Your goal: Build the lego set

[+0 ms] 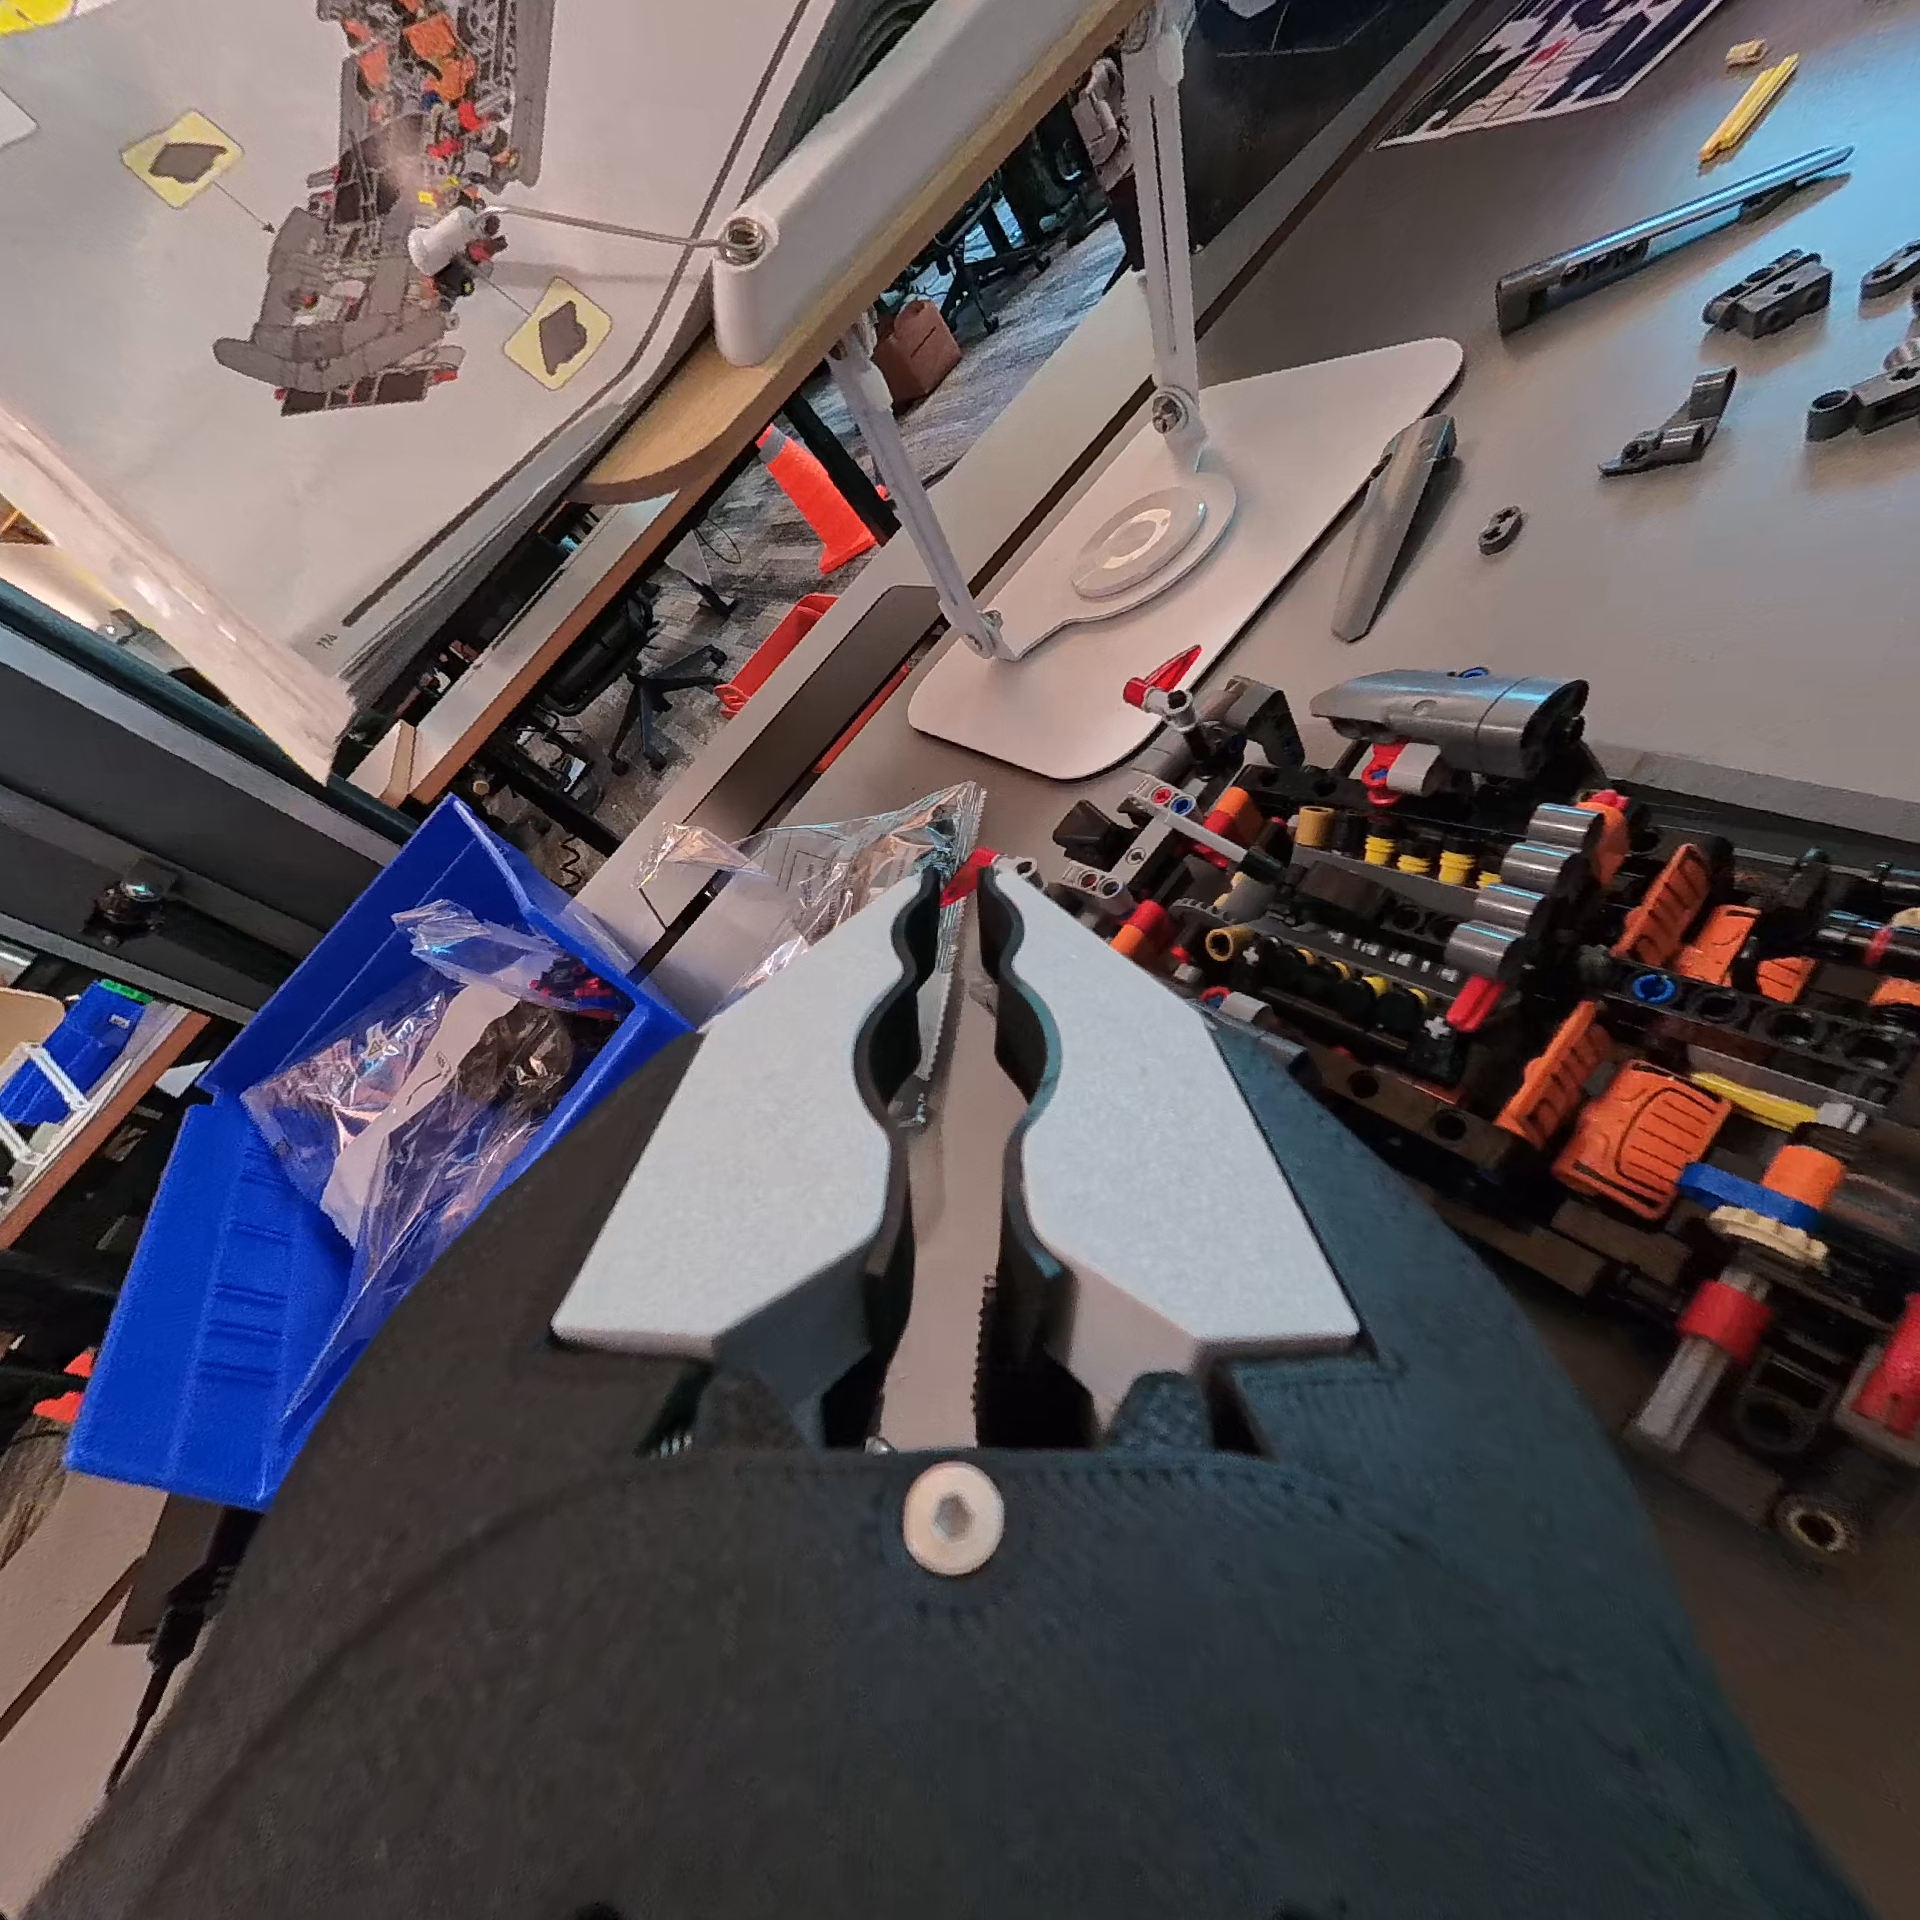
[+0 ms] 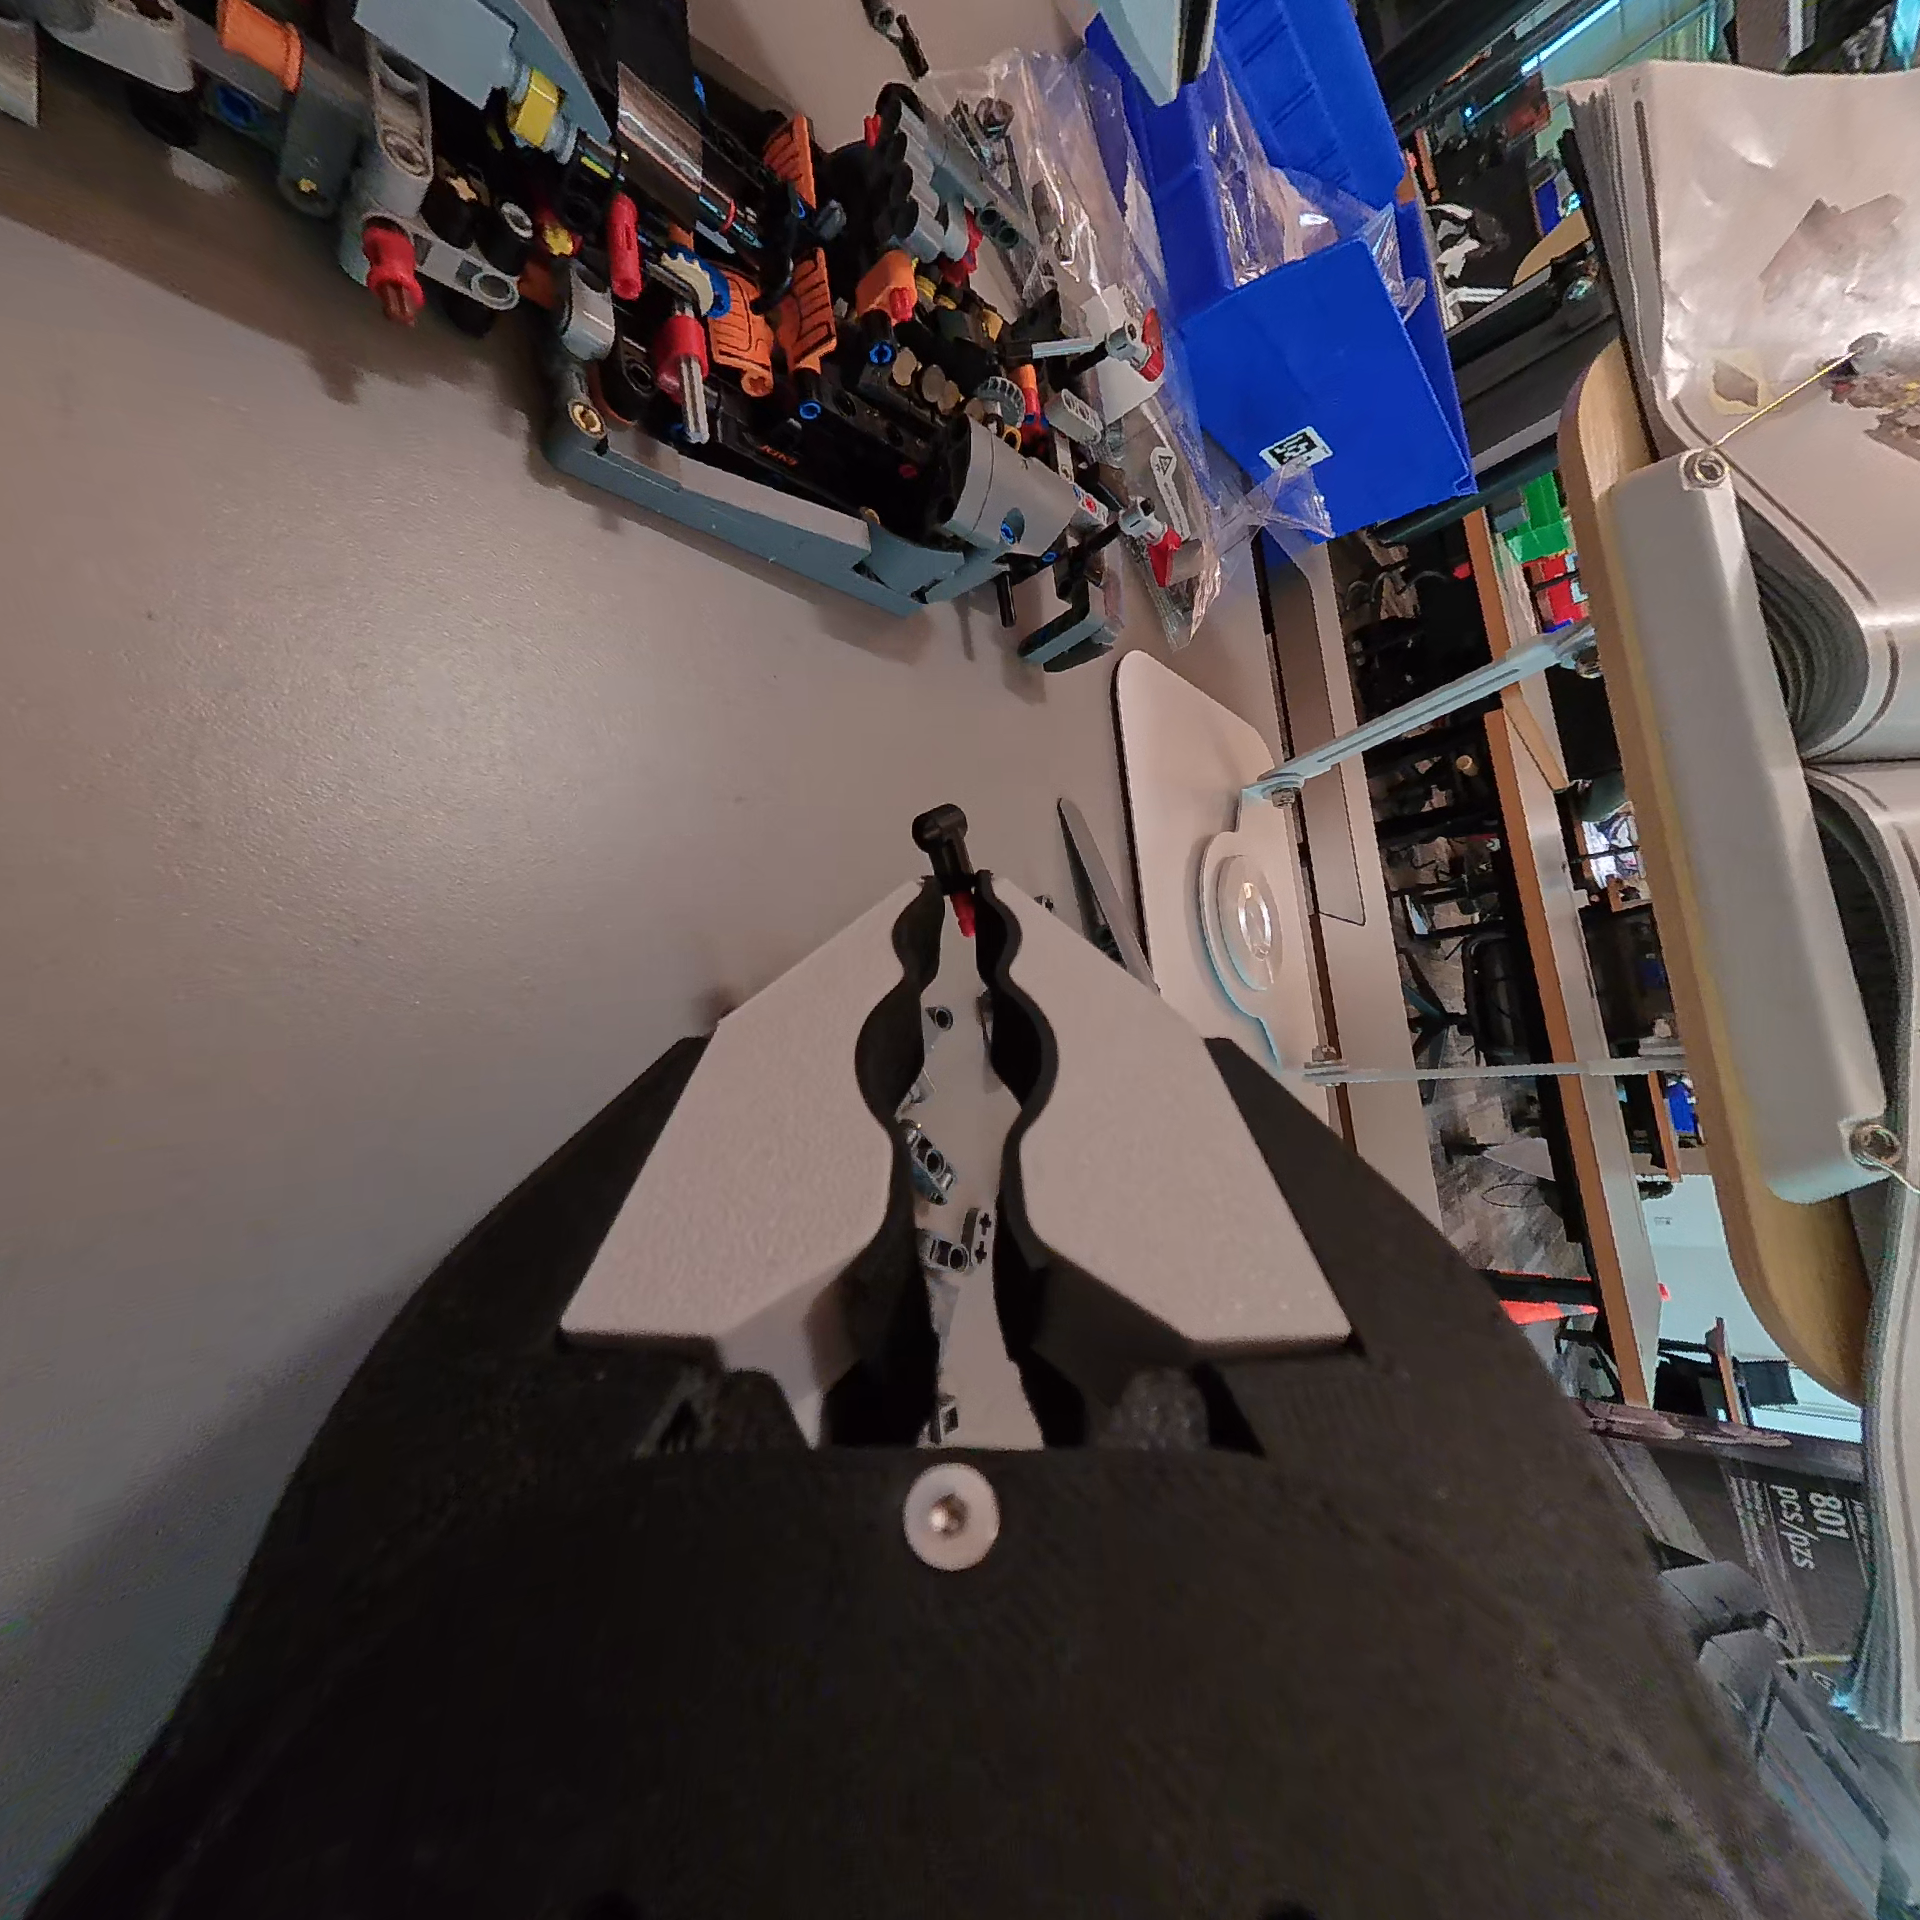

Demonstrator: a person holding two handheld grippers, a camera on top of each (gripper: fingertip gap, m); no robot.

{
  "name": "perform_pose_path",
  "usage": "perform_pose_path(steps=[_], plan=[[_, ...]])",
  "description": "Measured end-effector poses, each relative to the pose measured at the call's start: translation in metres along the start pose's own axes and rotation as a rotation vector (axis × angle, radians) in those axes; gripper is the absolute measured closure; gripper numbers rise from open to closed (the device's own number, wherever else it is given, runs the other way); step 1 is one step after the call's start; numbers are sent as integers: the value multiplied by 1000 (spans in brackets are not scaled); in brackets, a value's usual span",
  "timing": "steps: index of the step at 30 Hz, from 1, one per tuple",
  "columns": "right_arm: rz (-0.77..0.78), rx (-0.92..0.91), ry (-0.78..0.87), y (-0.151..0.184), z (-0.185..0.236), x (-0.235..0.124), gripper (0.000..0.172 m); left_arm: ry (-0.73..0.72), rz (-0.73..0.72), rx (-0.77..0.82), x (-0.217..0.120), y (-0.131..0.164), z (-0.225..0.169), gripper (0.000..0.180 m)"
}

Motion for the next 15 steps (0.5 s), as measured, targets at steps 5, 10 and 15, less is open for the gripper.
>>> perform_pose_path(steps=[5,10,15], plan=[[-2,-4,-2,0,1,1,169,-4,-2,-3,-1,0,2,175],[-13,-7,-3,-3,3,1,169,2,1,-1,0,1,0,175],[-27,-16,5,-6,3,0,169,2,-4,-1,0,-1,1,175]])
Point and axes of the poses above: each gripper's, where its closed fingertips meet, x out along the fingers, y out of its underside, z = x × y across the jaws, the point moved 1 cm from there along -x, back along the fingers, and after that the axes turned 4 degrees about x, right-handed, at the moved point
